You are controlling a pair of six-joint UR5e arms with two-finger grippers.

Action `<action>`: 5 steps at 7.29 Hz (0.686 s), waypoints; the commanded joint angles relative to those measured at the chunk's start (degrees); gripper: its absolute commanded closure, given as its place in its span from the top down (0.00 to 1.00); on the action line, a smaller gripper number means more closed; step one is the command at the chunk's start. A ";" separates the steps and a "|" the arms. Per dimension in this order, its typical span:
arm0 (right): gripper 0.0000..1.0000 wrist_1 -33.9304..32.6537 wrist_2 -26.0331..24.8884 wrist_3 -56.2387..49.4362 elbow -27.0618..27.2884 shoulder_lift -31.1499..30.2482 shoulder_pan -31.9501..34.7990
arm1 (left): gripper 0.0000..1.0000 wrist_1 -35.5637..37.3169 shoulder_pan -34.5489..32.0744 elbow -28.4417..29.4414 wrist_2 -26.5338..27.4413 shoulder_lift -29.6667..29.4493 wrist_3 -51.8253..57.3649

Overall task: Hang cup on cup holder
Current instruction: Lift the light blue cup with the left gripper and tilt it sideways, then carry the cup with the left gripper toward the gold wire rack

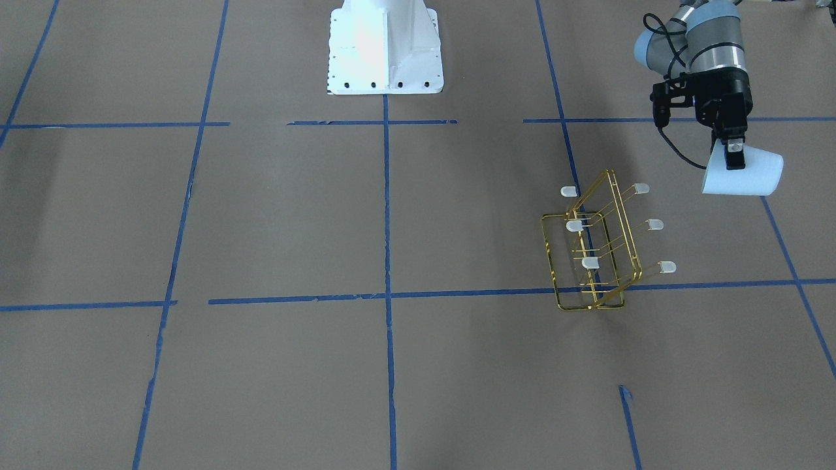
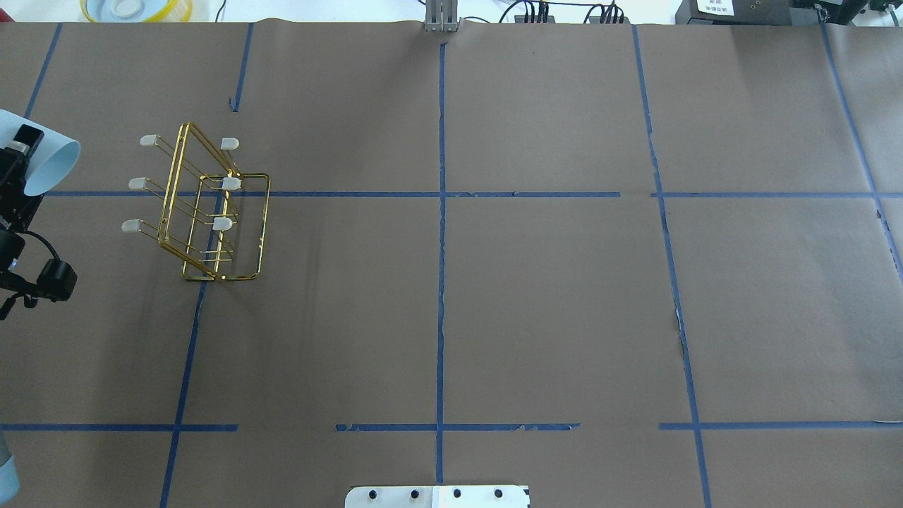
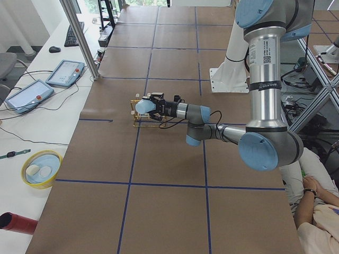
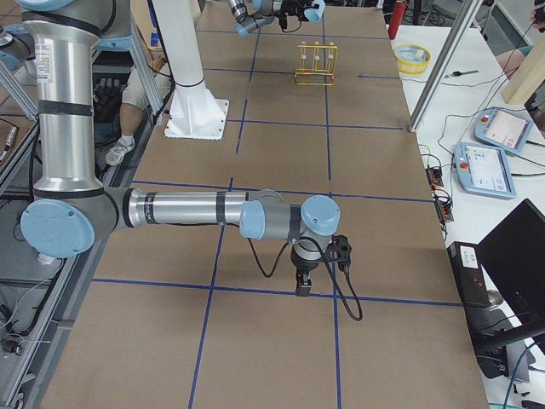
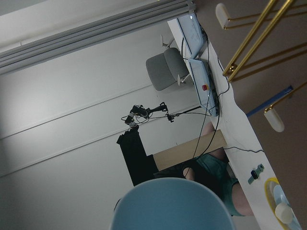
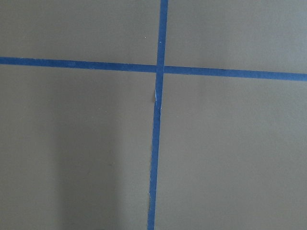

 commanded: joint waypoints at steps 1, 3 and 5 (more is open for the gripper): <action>1.00 0.00 0.00 0.00 0.00 0.00 0.00 | 0.21 0.03 7.77 0.05 10.49 0.00 12.48; 1.00 0.00 0.00 0.00 0.00 0.00 0.00 | 0.21 0.21 12.80 -0.03 17.55 -0.17 18.32; 1.00 0.00 0.00 0.00 0.00 0.00 0.00 | 0.21 0.38 15.26 0.40 23.69 -0.96 26.03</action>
